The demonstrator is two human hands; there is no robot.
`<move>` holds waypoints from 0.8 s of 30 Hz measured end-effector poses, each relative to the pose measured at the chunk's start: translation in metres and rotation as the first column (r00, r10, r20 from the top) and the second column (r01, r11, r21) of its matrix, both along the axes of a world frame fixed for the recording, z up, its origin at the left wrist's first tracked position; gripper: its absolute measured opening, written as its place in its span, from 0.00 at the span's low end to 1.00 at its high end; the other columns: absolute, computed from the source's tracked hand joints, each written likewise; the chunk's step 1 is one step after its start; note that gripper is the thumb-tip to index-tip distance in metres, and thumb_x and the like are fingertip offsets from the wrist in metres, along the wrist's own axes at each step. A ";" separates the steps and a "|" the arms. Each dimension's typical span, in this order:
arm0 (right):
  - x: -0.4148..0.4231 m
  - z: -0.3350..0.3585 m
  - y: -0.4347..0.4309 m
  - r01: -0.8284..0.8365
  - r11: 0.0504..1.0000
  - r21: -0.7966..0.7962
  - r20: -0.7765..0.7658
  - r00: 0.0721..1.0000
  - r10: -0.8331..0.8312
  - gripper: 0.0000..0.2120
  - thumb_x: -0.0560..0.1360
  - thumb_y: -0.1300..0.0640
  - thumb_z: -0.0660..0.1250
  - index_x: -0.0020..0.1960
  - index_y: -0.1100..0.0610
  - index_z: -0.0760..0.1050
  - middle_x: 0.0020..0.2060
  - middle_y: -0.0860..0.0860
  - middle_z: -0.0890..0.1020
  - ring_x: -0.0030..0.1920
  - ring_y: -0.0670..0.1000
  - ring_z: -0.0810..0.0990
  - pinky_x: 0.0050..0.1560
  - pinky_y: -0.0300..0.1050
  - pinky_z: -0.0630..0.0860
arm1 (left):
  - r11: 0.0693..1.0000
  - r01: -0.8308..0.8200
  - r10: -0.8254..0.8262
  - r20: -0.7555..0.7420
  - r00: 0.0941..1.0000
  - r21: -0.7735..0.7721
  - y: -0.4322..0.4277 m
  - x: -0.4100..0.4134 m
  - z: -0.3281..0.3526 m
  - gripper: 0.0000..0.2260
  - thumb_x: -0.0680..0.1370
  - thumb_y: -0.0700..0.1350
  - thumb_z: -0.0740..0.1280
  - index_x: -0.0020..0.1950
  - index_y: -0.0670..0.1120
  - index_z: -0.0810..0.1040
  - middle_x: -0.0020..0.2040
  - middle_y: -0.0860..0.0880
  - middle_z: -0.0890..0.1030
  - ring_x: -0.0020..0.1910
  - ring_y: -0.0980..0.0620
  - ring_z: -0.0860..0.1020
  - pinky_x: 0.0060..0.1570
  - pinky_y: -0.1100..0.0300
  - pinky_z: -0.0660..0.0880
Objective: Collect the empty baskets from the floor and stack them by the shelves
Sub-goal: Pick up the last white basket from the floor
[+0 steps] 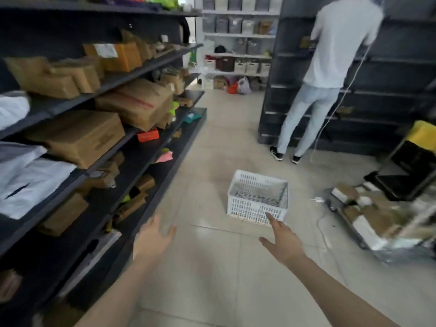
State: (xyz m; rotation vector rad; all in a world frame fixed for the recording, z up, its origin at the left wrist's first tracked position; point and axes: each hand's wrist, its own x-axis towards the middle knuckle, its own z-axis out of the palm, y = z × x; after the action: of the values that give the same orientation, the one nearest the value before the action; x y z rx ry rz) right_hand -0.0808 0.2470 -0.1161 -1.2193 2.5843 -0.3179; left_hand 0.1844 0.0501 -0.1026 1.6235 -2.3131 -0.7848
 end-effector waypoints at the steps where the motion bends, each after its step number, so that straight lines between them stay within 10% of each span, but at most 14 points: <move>1: -0.022 -0.002 0.006 0.006 1.000 0.027 0.004 1.000 -0.006 0.36 0.76 0.42 0.60 0.77 0.48 0.46 0.72 0.52 0.66 0.68 0.54 0.69 0.61 0.49 0.72 | 0.999 0.008 -0.008 0.014 1.000 0.031 0.006 -0.028 -0.007 0.29 0.77 0.58 0.61 0.75 0.50 0.60 0.71 0.41 0.70 0.68 0.39 0.69 0.65 0.46 0.69; 24: -0.379 -0.113 -0.162 0.342 0.932 0.123 0.313 0.878 -0.363 0.38 0.75 0.45 0.63 0.77 0.52 0.47 0.70 0.56 0.68 0.68 0.57 0.70 0.61 0.49 0.69 | 0.962 0.152 -0.204 0.224 0.953 0.229 -0.204 -0.440 -0.118 0.30 0.78 0.54 0.61 0.77 0.49 0.56 0.73 0.43 0.68 0.69 0.43 0.69 0.65 0.51 0.69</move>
State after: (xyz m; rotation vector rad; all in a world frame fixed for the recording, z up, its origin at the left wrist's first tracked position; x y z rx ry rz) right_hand -0.4598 0.0848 -0.2288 -0.5984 2.4791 -0.4638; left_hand -0.2557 -0.1543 -0.2202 1.6979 -2.6619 -0.9426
